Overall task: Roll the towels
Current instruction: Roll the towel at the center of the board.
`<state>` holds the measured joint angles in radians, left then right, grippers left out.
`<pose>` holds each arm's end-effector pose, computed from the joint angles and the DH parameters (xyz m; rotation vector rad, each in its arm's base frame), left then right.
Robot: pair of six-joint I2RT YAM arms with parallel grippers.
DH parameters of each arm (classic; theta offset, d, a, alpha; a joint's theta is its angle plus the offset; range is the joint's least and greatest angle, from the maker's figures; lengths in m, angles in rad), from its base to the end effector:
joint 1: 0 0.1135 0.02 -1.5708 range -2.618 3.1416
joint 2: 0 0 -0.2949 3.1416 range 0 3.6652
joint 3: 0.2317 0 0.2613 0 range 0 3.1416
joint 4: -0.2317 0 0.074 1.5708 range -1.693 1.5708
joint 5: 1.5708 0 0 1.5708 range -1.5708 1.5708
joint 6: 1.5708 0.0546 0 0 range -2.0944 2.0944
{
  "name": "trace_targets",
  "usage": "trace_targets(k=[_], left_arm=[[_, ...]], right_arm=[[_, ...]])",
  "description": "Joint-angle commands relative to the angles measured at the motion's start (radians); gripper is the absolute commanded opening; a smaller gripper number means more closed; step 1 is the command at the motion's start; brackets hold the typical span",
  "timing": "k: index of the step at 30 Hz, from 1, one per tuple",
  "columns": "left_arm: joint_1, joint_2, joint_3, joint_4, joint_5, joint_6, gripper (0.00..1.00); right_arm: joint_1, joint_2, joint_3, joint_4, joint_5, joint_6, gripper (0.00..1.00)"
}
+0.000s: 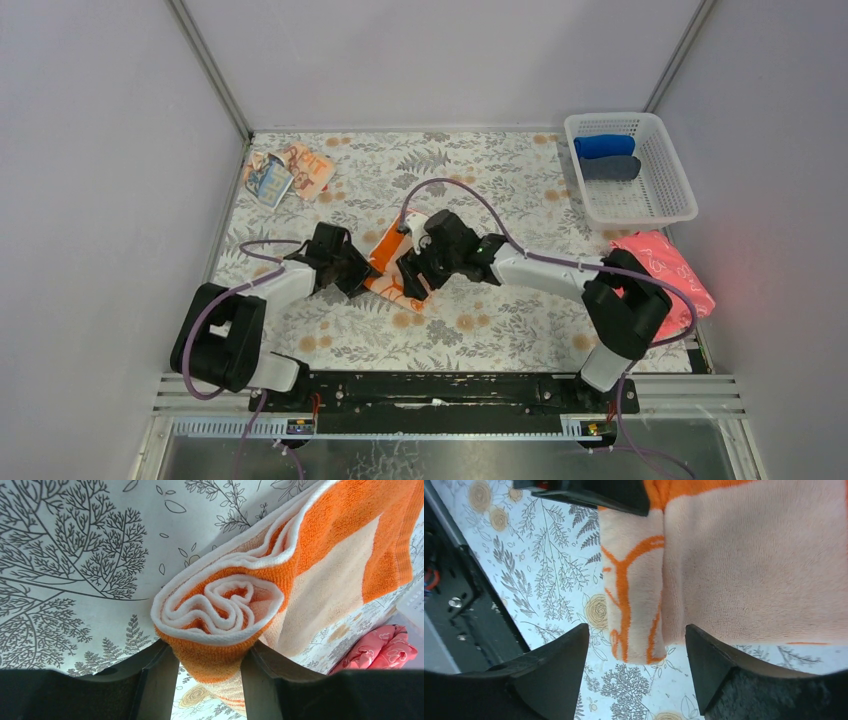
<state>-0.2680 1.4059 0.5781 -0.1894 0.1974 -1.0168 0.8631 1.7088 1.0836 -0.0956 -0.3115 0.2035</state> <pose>0.2429 -0.0778 0.1492 -0.9281 2.5722 -0.6820 0.2451 0.3122 0.2223 -0.9443 2.2288 0.8820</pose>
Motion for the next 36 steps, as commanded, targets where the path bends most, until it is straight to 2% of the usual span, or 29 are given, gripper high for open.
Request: trace_targets(k=[1,4,9,16,23,30,32,36], left_arm=[[0.004,0.044,0.0,-0.091,-0.078,0.051,0.44],[0.004,0.045,0.005,-0.097,-0.079,0.055,0.44],[0.004,0.049,0.008,-0.1,-0.075,0.059,0.45],[0.004,0.044,0.01,-0.106,-0.076,0.061,0.45],[0.004,0.049,0.024,-0.11,-0.079,0.067,0.45],[0.003,0.05,0.054,-0.127,-0.09,0.07,0.47],[0.004,0.041,0.063,-0.137,-0.096,0.068,0.48],[0.004,0.005,0.063,-0.156,-0.107,0.063,0.5]], right_arm=[[0.104,-0.084,0.022,0.01,0.248,-0.197,0.77],[0.173,-0.081,0.019,0.055,0.276,-0.245,0.76],[0.221,0.002,0.036,0.082,0.335,-0.296,0.73],[0.235,0.125,0.021,0.073,0.433,-0.327,0.73],[0.236,0.176,-0.028,0.025,0.493,-0.33,0.7],[0.242,0.207,-0.06,-0.04,0.527,-0.297,0.57],[0.242,0.209,-0.071,-0.051,0.517,-0.281,0.5],[0.24,0.184,-0.09,-0.049,0.369,-0.233,0.22]])
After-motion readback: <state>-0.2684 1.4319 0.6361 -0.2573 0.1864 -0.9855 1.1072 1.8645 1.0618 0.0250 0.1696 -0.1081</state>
